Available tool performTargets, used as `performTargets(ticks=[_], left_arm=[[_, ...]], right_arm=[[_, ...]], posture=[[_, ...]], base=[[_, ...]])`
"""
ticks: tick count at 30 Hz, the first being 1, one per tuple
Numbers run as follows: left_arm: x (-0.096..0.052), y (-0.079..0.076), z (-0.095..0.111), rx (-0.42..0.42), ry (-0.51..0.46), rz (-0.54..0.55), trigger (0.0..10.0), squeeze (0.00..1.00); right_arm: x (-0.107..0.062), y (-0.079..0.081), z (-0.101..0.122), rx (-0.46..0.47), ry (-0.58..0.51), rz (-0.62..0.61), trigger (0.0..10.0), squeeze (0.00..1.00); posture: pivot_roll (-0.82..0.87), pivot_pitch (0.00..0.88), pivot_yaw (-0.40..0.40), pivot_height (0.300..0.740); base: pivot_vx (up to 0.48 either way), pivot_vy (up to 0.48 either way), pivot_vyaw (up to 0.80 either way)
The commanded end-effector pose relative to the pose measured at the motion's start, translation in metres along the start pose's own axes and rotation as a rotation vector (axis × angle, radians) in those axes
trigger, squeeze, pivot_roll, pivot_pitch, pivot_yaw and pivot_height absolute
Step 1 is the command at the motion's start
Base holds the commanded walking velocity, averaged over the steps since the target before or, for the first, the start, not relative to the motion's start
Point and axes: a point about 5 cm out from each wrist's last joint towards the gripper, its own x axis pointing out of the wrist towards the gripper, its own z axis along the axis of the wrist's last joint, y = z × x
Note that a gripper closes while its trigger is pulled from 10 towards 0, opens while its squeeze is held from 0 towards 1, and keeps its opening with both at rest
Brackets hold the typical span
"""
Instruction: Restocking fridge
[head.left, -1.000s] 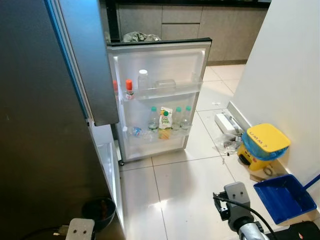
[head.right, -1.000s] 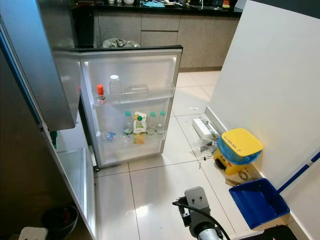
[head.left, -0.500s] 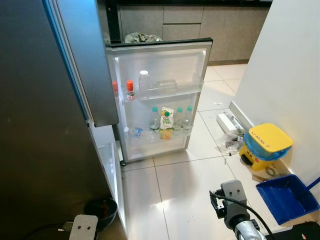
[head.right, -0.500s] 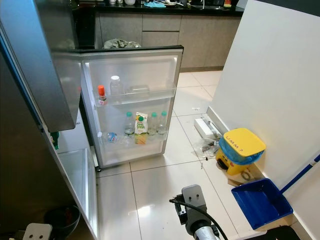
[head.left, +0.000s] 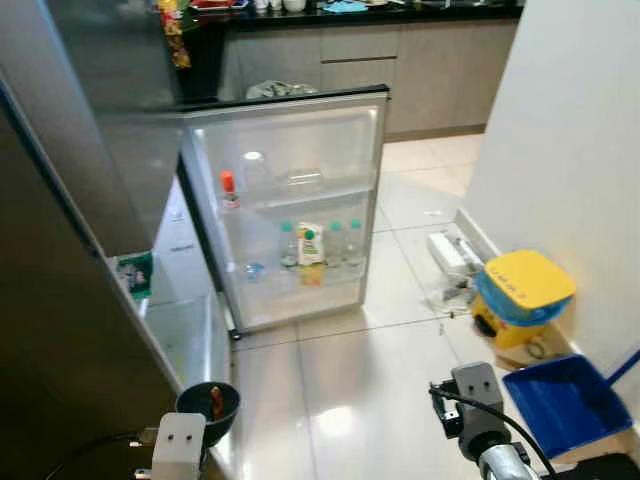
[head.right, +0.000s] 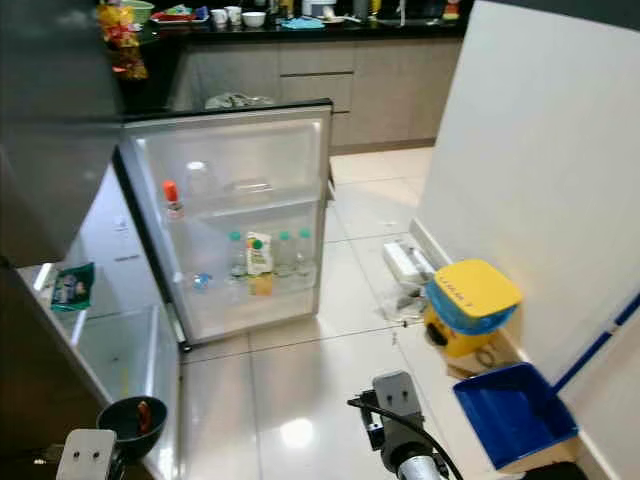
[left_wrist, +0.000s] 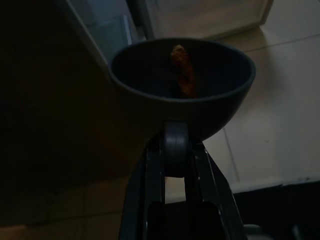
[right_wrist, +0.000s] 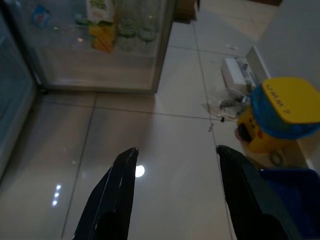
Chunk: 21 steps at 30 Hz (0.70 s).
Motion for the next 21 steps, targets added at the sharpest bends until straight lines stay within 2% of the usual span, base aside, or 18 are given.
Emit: performTargets(ticks=[1,13,21], left_arm=[[-0.0017,0.0009,-0.0082,-0.003,0.041,0.006,10.0,0.00],[0.0000,0.0012,-0.0099,-0.002,0.060,0.024,10.0,0.00],[0.0014,-0.0004,-0.0097,0.004,0.062,0.020,10.0,0.00]], right_arm=[[-0.0029,0.0004,-0.0057,-0.005,0.029,0.002,10.0,0.00],[-0.0024,0.0012,-0.0054,-0.016,0.035,0.006,10.0,0.00],[-0.0024,-0.0021,-0.0080,-0.029,0.058,-0.018,10.0,0.00]], posture=[[-0.06,0.108,0.002,0.740],[-0.06,0.110,0.001,0.740],[-0.06,0.110,0.005,0.740]], base=[[0.000,-0.259,0.00],[0.000,-0.022,0.00],[0.000,0.000,0.70]])
